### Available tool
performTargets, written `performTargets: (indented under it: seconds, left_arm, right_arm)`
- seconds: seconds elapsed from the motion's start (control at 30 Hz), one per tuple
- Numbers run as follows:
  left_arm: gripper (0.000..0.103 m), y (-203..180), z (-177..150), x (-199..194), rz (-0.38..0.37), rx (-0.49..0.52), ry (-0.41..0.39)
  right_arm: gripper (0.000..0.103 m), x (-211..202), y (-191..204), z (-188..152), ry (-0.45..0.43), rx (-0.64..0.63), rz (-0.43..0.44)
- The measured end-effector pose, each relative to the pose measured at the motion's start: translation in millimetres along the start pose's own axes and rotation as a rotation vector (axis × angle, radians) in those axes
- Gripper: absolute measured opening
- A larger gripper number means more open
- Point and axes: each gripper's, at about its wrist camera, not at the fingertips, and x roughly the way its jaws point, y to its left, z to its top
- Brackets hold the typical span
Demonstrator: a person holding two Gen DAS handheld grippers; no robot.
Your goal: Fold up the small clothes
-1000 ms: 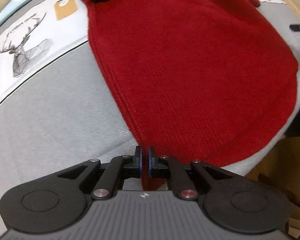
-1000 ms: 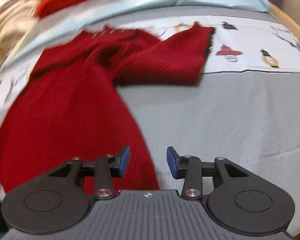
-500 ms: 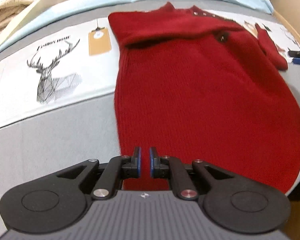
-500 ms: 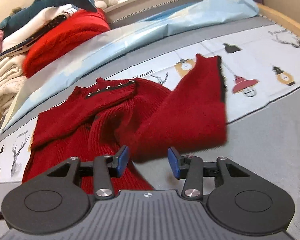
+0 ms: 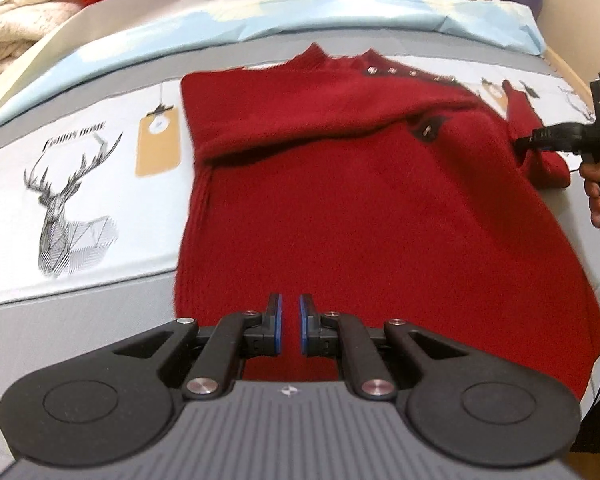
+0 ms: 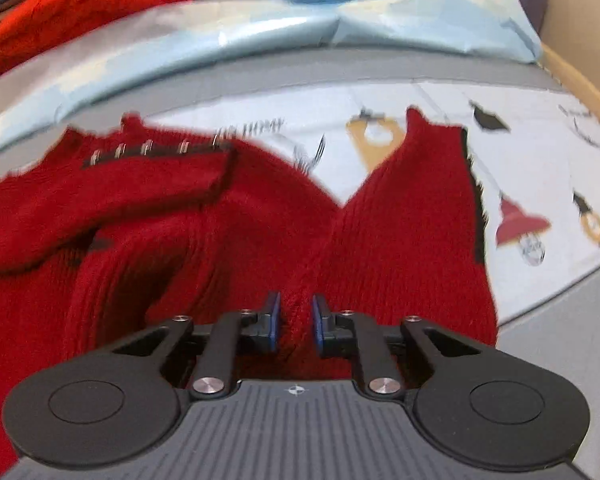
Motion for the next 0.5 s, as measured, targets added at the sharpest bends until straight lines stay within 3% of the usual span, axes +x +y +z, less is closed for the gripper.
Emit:
performTargets:
  seconds: [0.1,0.2,0.27,0.33,0.37,0.43,0.5]
  left_arm:
    - [0.009,-3.1,8.5,0.1,-0.008,-0.002,-0.017]
    - [0.009,-6.3,16.0,-0.4,-0.016,-0.004,-0.032]
    - [0.009,-7.7,18.9,0.2,-0.021,-0.003,-0.037]
    - [0.009,-9.0,19.2,1.0,-0.023,0.001,-0.036]
    - [0.009,-10.0,19.2,2.1,-0.022,0.005,-0.032]
    - [0.009,-10.0,19.8,4.0,-0.017,0.009,-0.026]
    - [0.009,-8.9,20.7,5.1,-0.012,-0.001,-0.025]
  right_arm:
    - [0.014,-21.1,-32.2,21.9,-0.143,0.046,-0.020]
    - [0.012,-51.0,-95.6,38.4,-0.334,0.177,-0.085]
    - [0.000,-60.0,-144.7,36.4,-0.418,0.263,-0.171]
    - [0.000,-57.3,-194.9,24.6,-0.427,0.371,-0.333]
    - [0.000,-50.2,-224.6,15.2,-0.379,0.474,-0.325]
    - [0.000,-34.9,-266.9,-2.9,-0.274,0.646,-0.195]
    - [0.004,-33.9,-271.3,-7.3,-0.285,0.636,-0.119]
